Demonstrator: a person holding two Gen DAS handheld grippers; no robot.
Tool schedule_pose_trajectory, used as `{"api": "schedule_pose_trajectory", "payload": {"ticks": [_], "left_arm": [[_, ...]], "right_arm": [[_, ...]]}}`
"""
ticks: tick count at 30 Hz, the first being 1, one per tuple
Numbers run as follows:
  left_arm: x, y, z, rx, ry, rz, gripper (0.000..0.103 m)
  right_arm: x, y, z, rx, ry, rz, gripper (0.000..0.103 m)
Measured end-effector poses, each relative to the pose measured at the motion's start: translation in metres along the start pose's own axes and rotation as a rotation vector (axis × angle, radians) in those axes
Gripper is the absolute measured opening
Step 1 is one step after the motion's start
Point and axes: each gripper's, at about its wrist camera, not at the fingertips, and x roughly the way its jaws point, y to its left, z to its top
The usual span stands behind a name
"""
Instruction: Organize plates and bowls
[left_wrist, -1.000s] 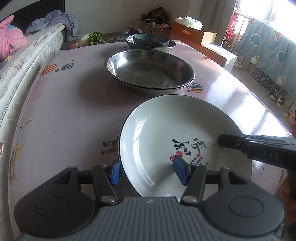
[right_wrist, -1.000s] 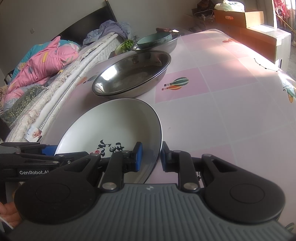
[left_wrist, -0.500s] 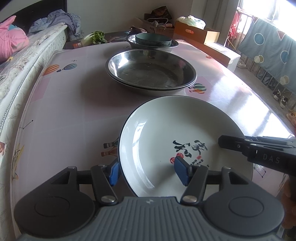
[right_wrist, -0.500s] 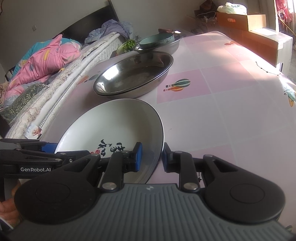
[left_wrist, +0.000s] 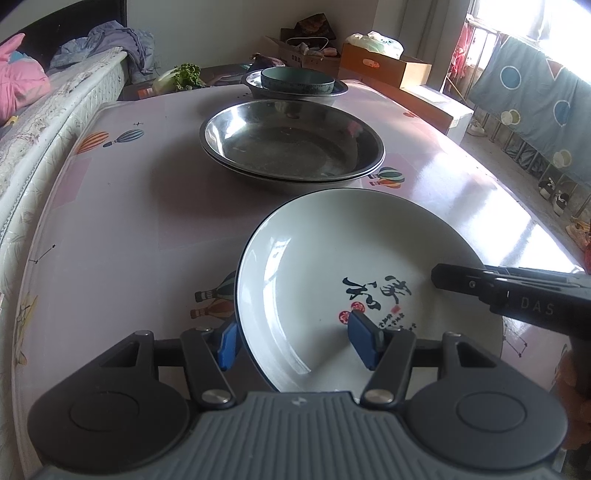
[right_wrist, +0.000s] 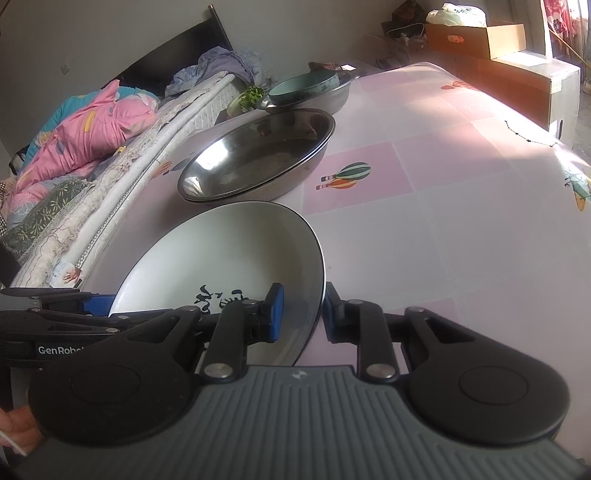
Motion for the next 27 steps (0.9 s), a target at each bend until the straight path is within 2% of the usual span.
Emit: {"api": "schedule_pose_trajectory", "payload": {"ticks": [9, 14, 27], "left_arm": [[0.002, -0.001, 0.001, 0.002, -0.003, 0.002, 0.065], [0.003, -0.003, 0.002, -0.001, -0.002, 0.000, 0.069], [0.001, -0.003, 0.003, -0.017, -0.007, 0.009, 0.067]], "right_arm": [[-0.001, 0.003, -0.003, -0.026, -0.012, -0.011, 0.022], [-0.001, 0.010, -0.007, -0.071, -0.025, -0.030, 0.026], [-0.003, 0.013, -0.005, -0.057, -0.023, -0.051, 0.027]]}}
